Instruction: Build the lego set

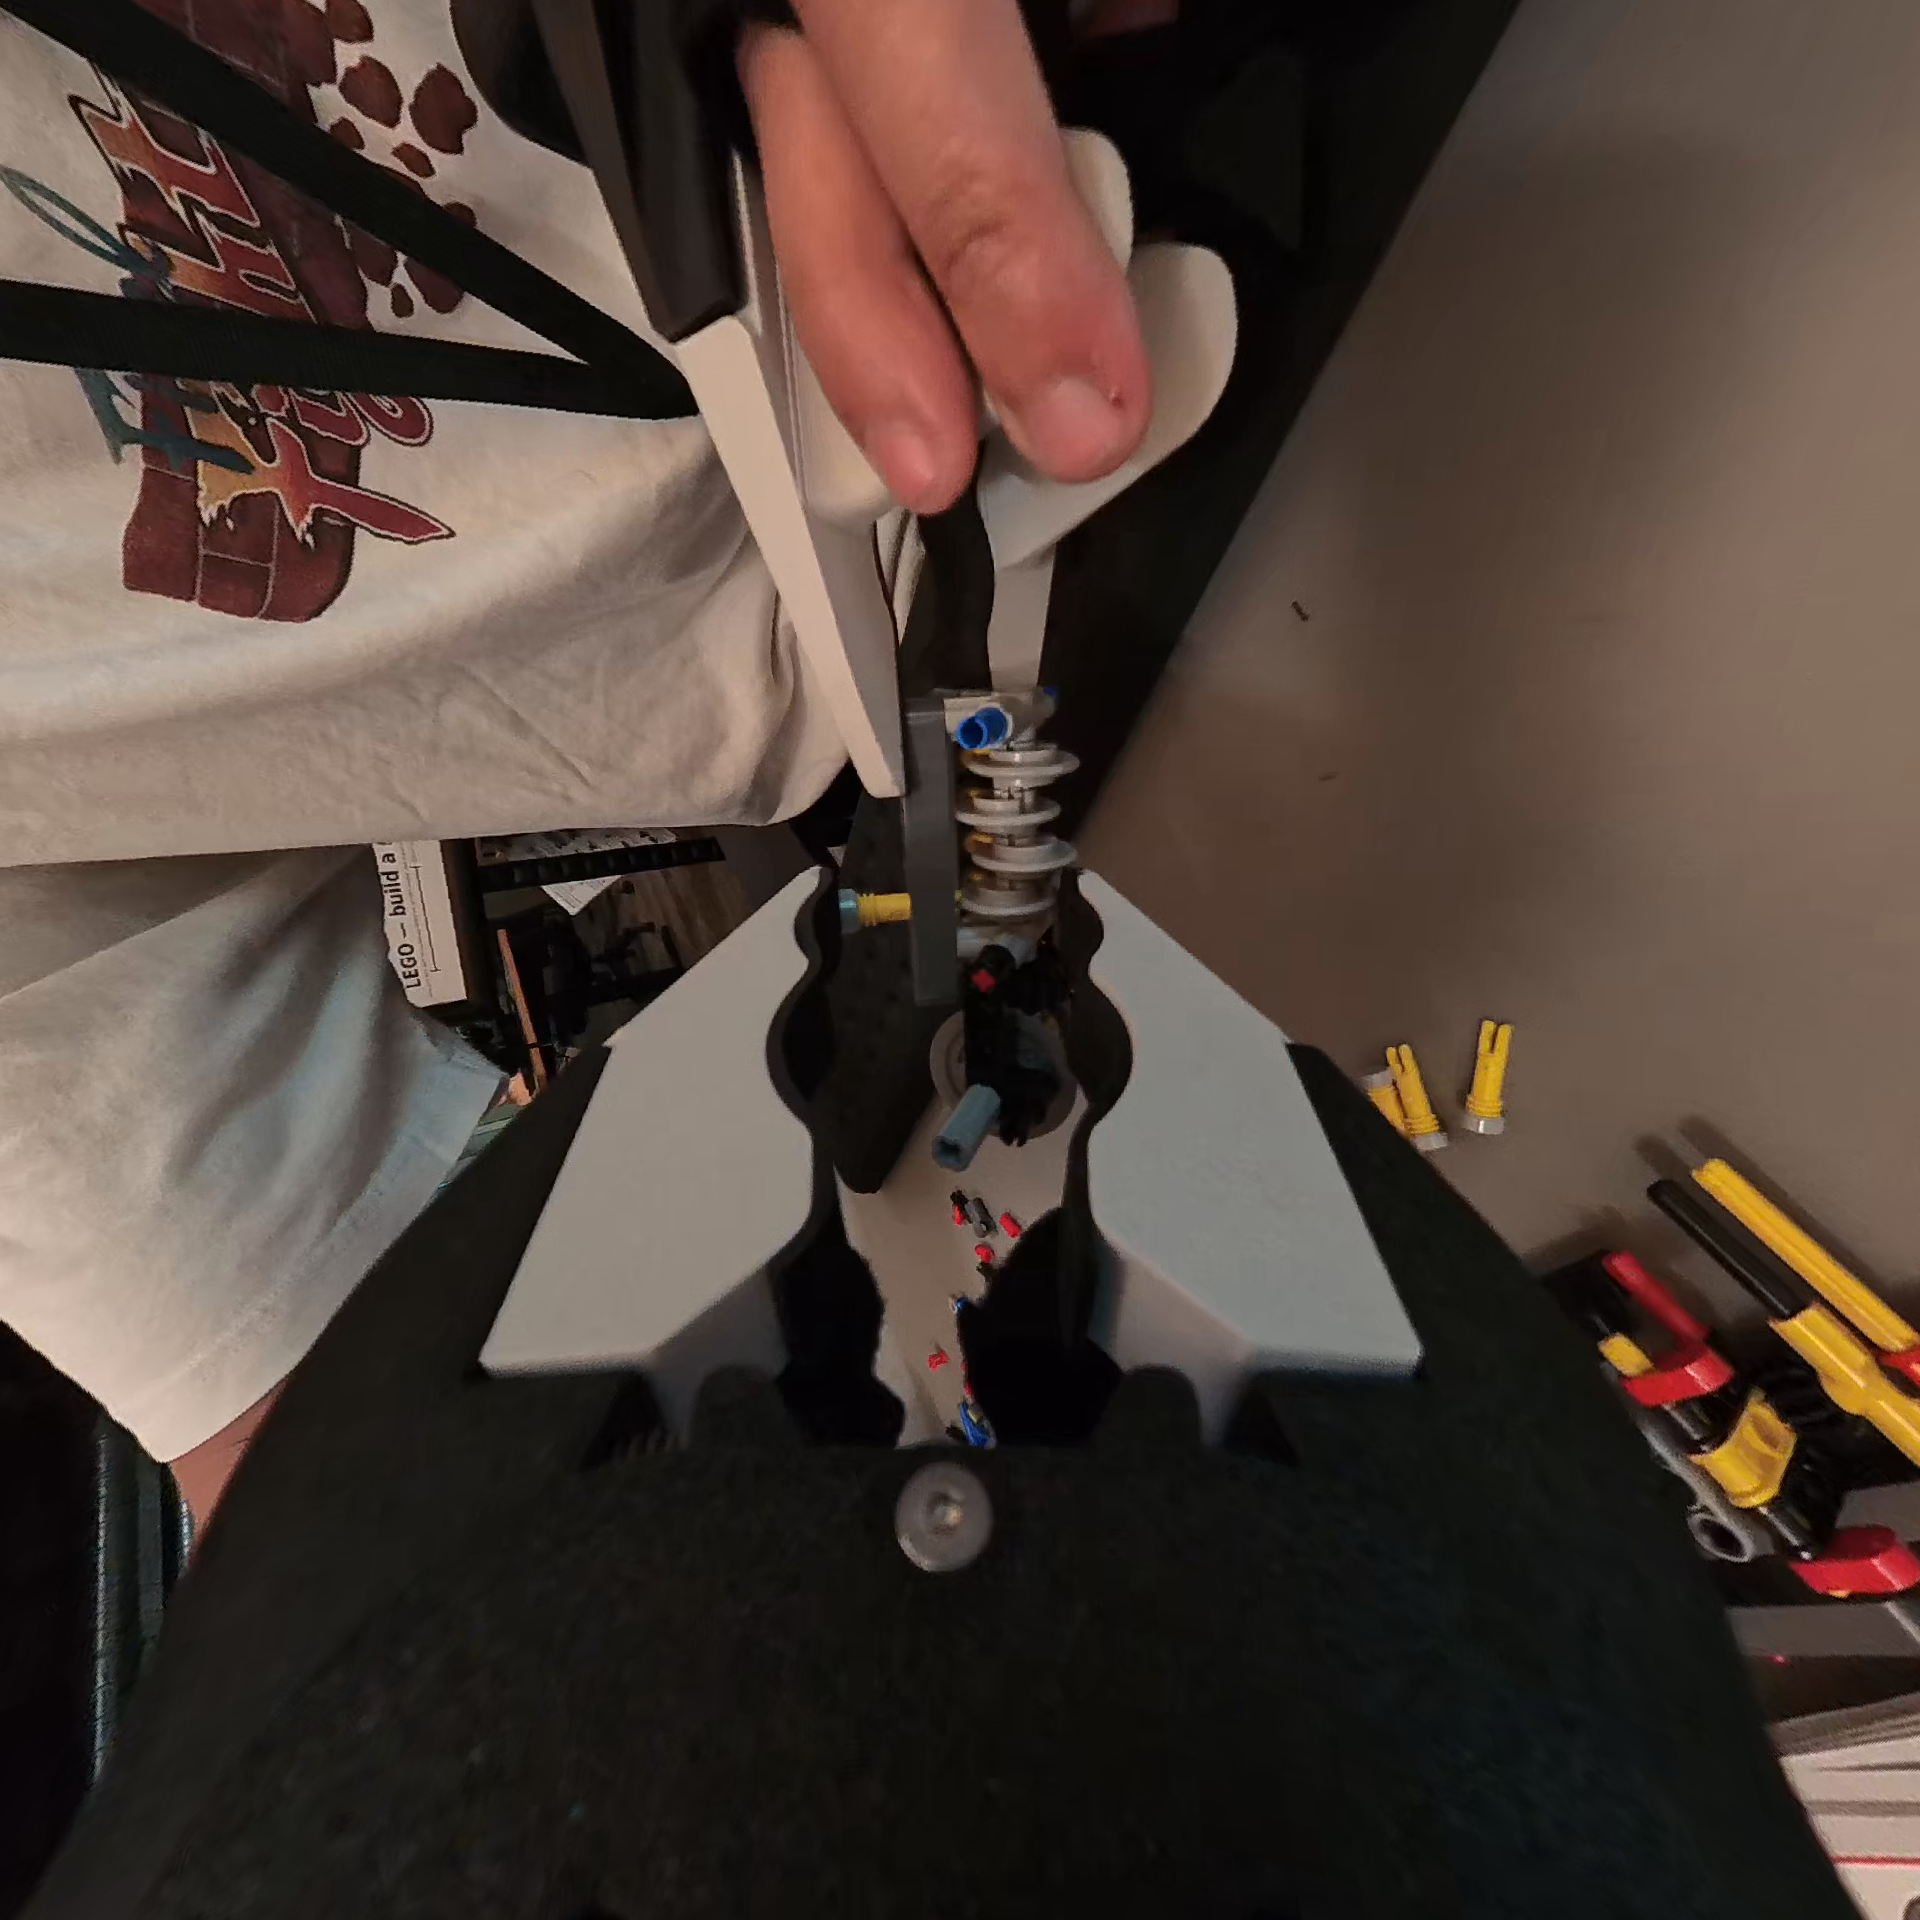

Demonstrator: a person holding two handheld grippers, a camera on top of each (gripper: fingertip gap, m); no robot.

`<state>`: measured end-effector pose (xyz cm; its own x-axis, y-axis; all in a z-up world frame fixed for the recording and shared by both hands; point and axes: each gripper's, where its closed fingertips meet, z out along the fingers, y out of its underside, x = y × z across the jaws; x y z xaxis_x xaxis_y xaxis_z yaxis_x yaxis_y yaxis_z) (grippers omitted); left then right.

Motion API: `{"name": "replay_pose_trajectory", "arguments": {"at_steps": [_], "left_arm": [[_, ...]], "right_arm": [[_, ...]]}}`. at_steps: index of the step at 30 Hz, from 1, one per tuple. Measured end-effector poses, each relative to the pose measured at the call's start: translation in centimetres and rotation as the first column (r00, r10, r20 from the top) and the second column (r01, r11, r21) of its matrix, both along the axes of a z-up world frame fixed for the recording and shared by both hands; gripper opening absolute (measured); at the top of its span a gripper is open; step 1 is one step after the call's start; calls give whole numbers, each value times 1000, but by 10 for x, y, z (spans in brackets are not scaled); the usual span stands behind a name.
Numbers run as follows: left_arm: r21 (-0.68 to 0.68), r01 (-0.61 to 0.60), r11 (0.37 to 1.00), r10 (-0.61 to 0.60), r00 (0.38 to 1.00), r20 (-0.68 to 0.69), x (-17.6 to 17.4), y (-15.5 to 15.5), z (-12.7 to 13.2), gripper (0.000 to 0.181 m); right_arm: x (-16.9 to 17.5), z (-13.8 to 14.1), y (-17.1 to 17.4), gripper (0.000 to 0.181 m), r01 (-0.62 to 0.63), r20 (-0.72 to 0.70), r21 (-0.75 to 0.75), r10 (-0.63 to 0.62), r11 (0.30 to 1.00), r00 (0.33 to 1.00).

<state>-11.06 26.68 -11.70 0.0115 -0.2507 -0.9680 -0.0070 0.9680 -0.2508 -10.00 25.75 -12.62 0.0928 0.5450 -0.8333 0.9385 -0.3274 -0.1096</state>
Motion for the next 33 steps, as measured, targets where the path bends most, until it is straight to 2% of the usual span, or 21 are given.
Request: {"name": "replay_pose_trajectory", "arguments": {"at_steps": [12, 21, 23, 26, 28, 30, 32, 33], "left_arm": [[-5, -4, 1000, 4, 1000, -23, -1, -1, -2, 23], [-11, -9, 1000, 8, 1000, -28, 0, -3, -2, 23], [6, -19, 1000, 19, 1000, -10, -1, 1, -1, 24], [-70, -39, 997, 37, 999, -21, -5, 13, 2, 23], [-121, -108, 987, 101, 993, -60, -8, 37, -3, 23], [-211, -205, 956, 182, 976, -123, -10, 66, -10, 23], [-318, -257, 912, 217, 964, -156, -10, 82, -11, 23], [-380, -267, 886, 218, 961, -168, -10, 87, -10, 23]], "right_arm": [[1, -4, 2, 40, -29, -7, 44, 29, 999, 1000], [2, -5, 3, 37, -4, -27, 57, 6, 998, 1000], [1, -4, 7, 37, 28, -52, 79, -24, 996, 998], [-1, 11, 27, 37, 151, -116, 119, -137, 981, 984], [5, 28, 56, 36, 302, -224, 249, -248, 920, 943], [23, 36, 87, 36, 470, -325, 426, -354, 773, 877], [46, 27, 95, 38, 570, -365, 537, -439, 622, 821], [54, 14, 89, 39, 581, -358, 573, -462, 577, 812]]}}
